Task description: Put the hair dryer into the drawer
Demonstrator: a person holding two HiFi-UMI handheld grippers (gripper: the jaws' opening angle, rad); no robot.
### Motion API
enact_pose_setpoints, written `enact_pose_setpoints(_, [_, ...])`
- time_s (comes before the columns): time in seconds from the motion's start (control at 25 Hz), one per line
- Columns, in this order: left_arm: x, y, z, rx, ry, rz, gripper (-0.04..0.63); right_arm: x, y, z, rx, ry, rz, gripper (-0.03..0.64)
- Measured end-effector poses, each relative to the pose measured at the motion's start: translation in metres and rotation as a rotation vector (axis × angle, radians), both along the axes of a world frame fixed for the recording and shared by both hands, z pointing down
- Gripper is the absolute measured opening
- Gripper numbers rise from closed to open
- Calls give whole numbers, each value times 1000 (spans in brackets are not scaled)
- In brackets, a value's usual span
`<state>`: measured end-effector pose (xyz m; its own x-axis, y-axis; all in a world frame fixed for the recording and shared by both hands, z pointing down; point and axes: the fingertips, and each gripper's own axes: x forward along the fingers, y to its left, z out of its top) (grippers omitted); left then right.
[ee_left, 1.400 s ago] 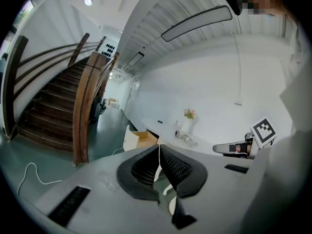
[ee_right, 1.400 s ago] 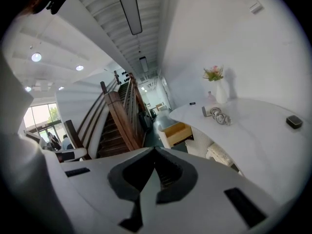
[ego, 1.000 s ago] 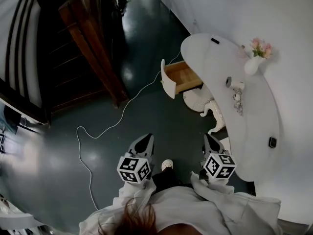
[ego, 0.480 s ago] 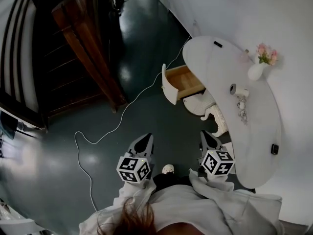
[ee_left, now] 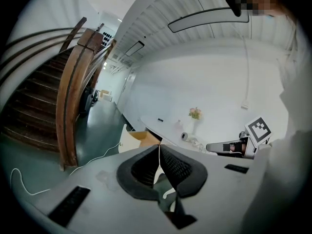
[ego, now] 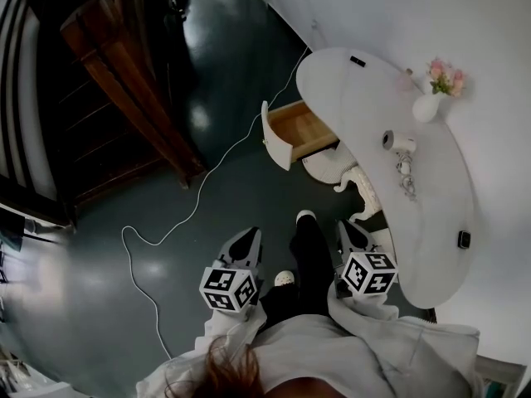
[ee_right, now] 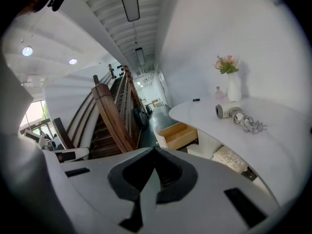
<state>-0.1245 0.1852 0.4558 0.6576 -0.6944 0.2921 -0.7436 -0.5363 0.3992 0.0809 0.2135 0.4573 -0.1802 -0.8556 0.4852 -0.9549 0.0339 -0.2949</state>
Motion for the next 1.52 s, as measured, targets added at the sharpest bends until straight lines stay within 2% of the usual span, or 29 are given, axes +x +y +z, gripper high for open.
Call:
enact_pose_setpoints(0.28, [7,-25,4,-13,-13,-2,17,7,-25,5,-8,-8,-4,49])
enact_pose_setpoints(0.56, [31,-69,9,-20,-25,13,17,28,-65,7,-8,-9,-2,49])
enact_pose_setpoints(0.76, [53,-116,6,-20,-36,28,17,42,-110,-1,9,-2,-21,49])
enact_pose_setpoints(1.12, [93,-198,2,-31,-50,45,17,87,-190,3,-14,-35,15,49])
enact_pose_setpoints(1.52, [134,-274,-3,-12,-62,65,17,127,-265,3,8,-62,34,49])
